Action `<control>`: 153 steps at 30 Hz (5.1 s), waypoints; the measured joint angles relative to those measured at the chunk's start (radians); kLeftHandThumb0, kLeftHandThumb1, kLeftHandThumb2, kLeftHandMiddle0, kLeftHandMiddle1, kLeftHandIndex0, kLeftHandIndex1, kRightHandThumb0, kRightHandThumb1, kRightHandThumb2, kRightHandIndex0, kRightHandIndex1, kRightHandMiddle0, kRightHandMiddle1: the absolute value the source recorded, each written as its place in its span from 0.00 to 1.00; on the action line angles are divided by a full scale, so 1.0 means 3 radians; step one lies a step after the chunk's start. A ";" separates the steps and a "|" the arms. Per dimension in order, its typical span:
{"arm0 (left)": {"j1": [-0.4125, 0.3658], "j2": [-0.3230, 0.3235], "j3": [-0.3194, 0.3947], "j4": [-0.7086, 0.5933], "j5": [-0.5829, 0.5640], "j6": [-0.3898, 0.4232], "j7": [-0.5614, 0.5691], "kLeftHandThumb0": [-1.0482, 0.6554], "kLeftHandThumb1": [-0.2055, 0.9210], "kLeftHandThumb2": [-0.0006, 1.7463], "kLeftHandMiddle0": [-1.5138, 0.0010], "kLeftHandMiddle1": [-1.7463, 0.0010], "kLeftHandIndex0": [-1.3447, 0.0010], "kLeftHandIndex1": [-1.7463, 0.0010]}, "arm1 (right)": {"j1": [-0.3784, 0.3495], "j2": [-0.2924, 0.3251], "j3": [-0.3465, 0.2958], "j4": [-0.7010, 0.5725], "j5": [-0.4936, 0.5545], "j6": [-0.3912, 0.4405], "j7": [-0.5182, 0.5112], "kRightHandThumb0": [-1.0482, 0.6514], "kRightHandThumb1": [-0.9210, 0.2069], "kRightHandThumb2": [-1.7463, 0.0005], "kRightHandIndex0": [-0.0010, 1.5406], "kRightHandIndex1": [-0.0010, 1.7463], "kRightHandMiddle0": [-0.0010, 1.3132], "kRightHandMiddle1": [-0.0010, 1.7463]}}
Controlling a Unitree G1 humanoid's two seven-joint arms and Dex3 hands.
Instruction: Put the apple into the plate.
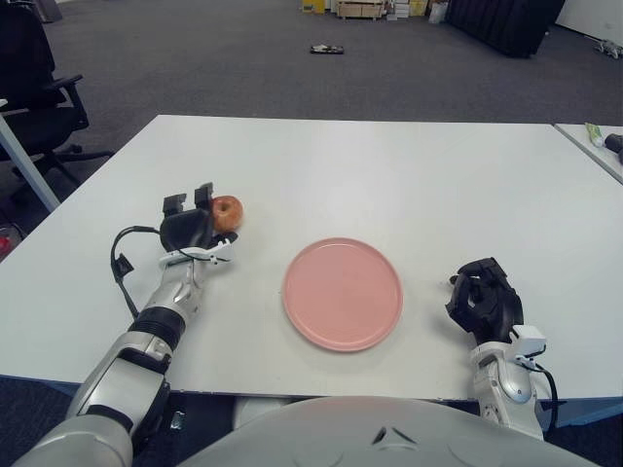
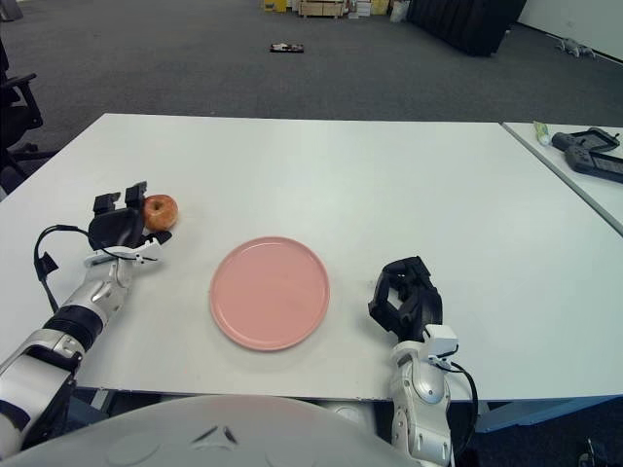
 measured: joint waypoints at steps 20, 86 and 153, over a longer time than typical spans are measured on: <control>-0.0214 0.0010 -0.0331 0.0508 0.0224 -0.0913 0.1181 0.36 0.36 0.65 0.27 0.00 0.30 0.00 | 0.0000 -0.0005 0.0009 0.0000 -0.0017 0.0000 0.0000 0.37 0.36 0.38 0.73 1.00 0.35 1.00; -0.0257 0.0058 -0.0254 -0.0106 0.0182 -0.1736 0.1696 0.54 0.32 0.91 0.07 0.00 0.13 0.00 | -0.0028 0.0033 0.0008 0.0008 0.0001 0.0001 -0.0009 0.37 0.37 0.38 0.72 1.00 0.35 1.00; 0.0567 -0.0030 -0.0581 -0.2213 0.0484 -0.1627 -0.1312 0.45 0.42 0.77 0.21 0.00 0.25 0.00 | -0.0043 0.0096 0.0009 -0.0020 0.0043 0.0049 -0.0029 0.37 0.37 0.38 0.71 1.00 0.35 1.00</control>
